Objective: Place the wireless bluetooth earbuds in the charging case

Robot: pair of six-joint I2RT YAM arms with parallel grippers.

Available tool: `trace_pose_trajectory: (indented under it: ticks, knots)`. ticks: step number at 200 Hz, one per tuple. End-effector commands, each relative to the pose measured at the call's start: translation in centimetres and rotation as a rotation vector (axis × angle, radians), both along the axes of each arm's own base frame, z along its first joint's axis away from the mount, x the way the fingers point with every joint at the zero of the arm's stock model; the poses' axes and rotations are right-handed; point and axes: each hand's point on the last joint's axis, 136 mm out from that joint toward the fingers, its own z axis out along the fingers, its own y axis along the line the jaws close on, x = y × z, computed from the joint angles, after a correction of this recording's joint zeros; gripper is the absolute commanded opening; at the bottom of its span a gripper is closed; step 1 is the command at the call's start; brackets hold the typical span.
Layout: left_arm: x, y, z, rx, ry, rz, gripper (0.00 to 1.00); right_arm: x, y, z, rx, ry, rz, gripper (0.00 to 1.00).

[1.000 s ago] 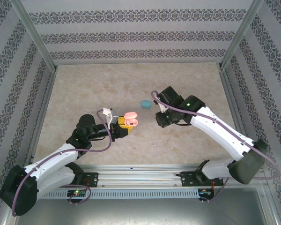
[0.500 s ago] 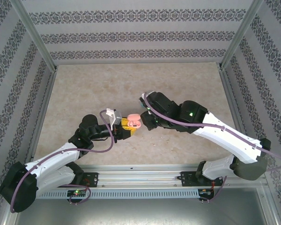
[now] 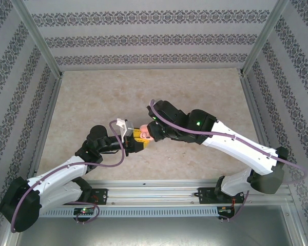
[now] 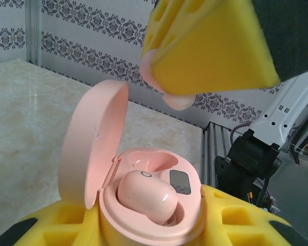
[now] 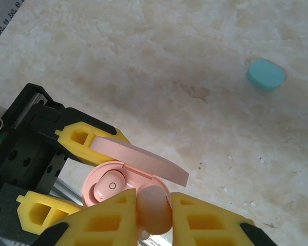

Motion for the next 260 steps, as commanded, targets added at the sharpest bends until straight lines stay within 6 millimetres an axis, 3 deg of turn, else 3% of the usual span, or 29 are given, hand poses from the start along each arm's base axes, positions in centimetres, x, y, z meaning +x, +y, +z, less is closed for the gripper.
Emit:
trace_pose_trajectory:
  ticks: [1, 147, 235, 260]
  knots:
    - [-0.3, -0.2, 3.2, -0.068, -0.077, -0.006, 0.19, -0.3, 0.4, -0.9, 0.0, 0.034, -0.008, 0.19]
    - [-0.2, -0.1, 4.0, -0.091, -0.08, 0.0, 0.19, -0.3, 0.7, -2.9, -0.041, 0.059, -0.004, 0.2]
    - [-0.1, -0.1, 3.8, -0.082, -0.083, 0.005, 0.19, -1.6, 0.3, -3.3, -0.087, 0.081, 0.017, 0.22]
    - [-0.2, 0.0, 3.8, -0.083, -0.085, 0.006, 0.19, -1.8, 0.2, -3.2, -0.099, 0.082, 0.016, 0.28]
